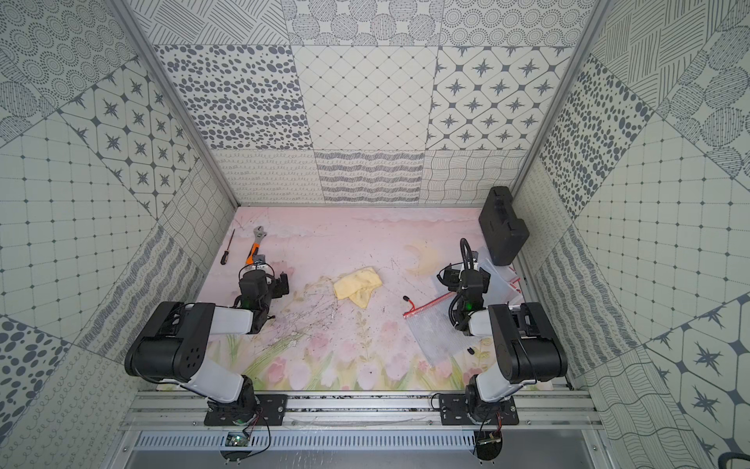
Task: Wipe the document bag
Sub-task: Reset both arms
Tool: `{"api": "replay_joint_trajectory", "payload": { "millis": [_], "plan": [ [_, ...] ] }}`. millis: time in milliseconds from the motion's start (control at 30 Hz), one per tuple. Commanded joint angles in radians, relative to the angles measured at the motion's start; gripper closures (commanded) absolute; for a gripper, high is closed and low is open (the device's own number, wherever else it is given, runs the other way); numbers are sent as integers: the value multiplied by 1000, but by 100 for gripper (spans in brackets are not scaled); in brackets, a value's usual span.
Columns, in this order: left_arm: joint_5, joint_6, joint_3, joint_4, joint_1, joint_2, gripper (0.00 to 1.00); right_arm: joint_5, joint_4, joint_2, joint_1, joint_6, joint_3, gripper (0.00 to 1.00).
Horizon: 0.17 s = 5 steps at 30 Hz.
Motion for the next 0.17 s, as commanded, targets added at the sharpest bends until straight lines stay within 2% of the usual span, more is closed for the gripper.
{"api": "replay_joint_trajectory", "payload": {
  "millis": [0, 133],
  "plan": [
    [35, 14, 6, 87, 14, 3, 1, -20, 51, 2, -3, 4, 10, 2],
    [45, 12, 7, 84, 20, 3, 1, -21, 47, 0, -3, 4, 9, 2]
  ]
}}
